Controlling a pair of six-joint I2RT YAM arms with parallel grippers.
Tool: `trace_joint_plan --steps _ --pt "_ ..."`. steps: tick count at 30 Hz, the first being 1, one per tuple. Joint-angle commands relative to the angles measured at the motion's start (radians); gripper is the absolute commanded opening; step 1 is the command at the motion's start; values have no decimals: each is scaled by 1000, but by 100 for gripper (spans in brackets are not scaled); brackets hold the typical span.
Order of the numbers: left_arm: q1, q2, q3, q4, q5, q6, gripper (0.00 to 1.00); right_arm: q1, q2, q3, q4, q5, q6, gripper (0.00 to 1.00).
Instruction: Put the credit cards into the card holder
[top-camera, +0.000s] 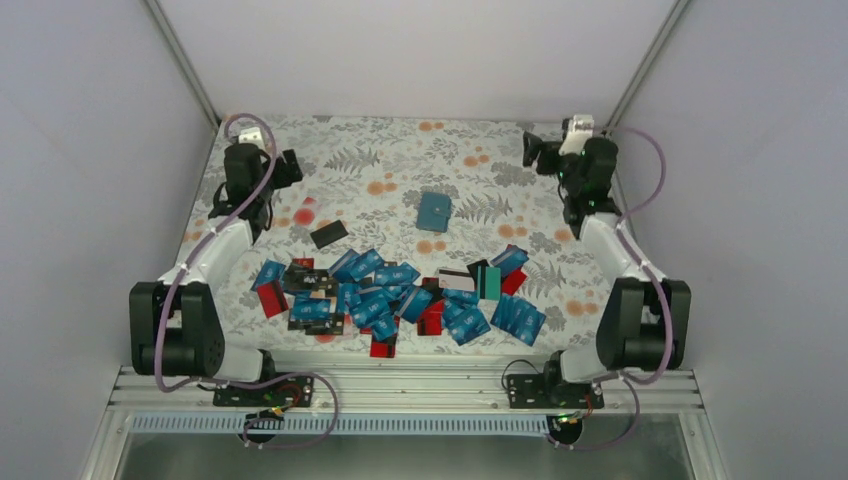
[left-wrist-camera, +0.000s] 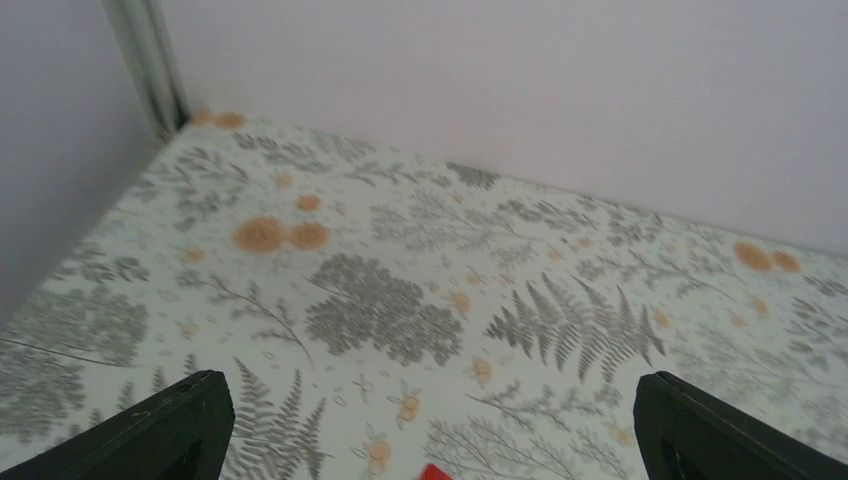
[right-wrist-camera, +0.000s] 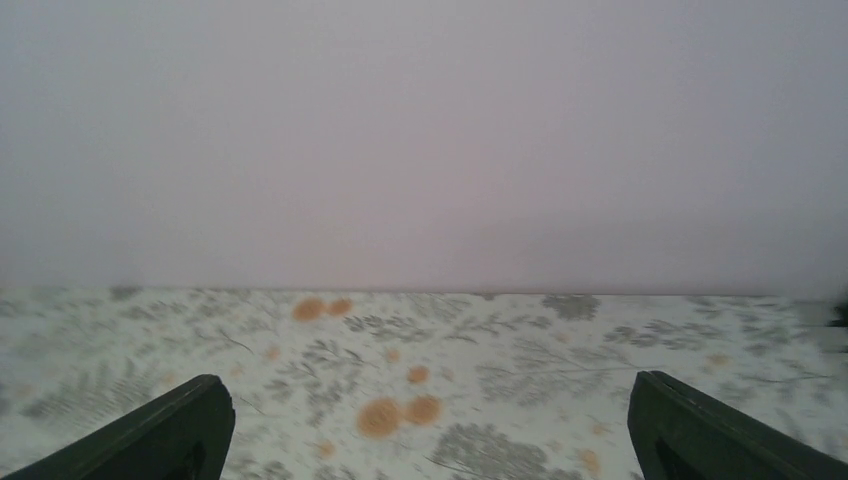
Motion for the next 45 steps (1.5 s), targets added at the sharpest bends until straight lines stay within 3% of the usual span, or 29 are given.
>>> trace_joint_plan --steps 1,4,16,18,31,40,45 --pt "7 59 66 -192 228 -49 100 -14 187 267 -397 -149 172 100" --pt "-16 87 73 -200 376 -40 100 -11 359 428 -610 -192 176 100" --pt "-280 474 336 -263 650 -51 89 97 482 342 -527 -496 331 91" --pt "-310 539 397 -287 662 -52 85 120 501 341 -525 -496 346 91" --pt "-416 826 697 -394 663 -81 60 204 648 393 -554 -513 370 65" --pt "-442 933 791 -455 669 -65 49 223 681 400 -545 -527 384 51" --pt "-454 964 808 -455 689 -56 35 234 704 402 -533 -550 393 42"
